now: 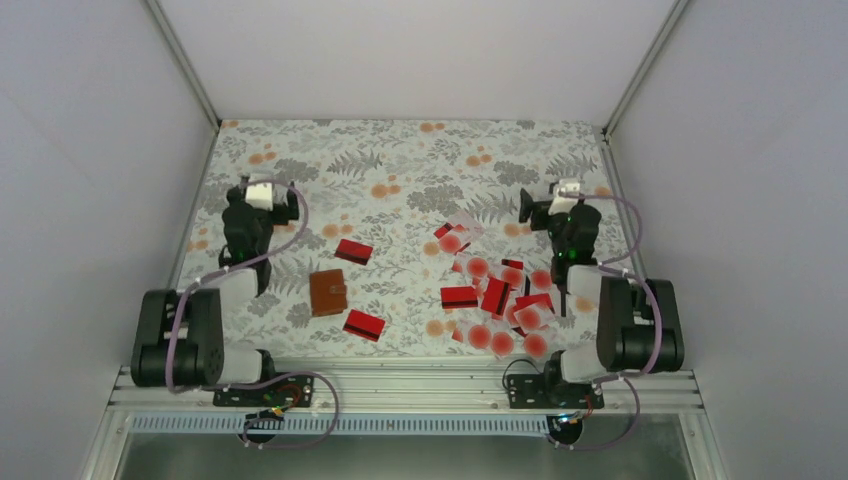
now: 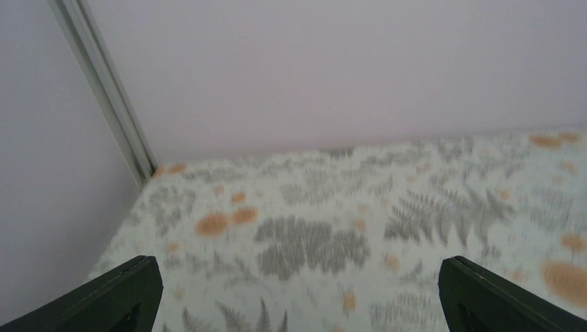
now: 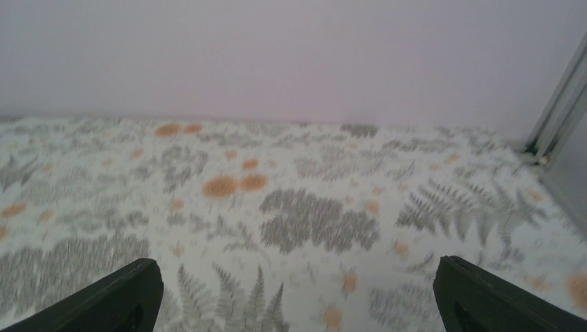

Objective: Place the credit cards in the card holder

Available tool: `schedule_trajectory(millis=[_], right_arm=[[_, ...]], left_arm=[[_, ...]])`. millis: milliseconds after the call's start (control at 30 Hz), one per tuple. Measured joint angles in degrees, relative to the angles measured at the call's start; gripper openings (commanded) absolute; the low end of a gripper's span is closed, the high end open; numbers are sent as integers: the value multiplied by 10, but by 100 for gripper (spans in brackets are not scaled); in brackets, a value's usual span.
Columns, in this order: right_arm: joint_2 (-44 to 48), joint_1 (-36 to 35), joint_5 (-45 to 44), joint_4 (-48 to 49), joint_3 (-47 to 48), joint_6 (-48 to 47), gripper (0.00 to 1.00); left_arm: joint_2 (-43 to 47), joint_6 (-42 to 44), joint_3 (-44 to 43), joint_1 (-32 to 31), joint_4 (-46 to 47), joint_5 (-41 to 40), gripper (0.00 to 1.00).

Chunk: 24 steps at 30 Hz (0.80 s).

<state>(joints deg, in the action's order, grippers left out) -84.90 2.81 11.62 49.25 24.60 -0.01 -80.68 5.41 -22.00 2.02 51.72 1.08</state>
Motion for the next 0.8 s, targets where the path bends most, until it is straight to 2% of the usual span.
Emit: schedule_trajectory(millis=[133, 300, 433, 633, 800], right_arm=[[53, 0, -24, -112, 83, 7, 99], [101, 0, -47, -247, 203, 42, 99], [94, 3, -84, -375, 317, 120, 99], [49, 7, -81, -556, 426, 160, 99], [37, 5, -35, -675, 434, 180, 99]], left_arm=[[67, -38, -134, -2, -205, -5, 100], [67, -92, -337, -2, -458, -5, 100], [58, -133, -430, 2, -615, 3, 100], [56, -175, -475, 11, -816, 51, 98], [81, -198, -450, 11, -947, 96, 90]])
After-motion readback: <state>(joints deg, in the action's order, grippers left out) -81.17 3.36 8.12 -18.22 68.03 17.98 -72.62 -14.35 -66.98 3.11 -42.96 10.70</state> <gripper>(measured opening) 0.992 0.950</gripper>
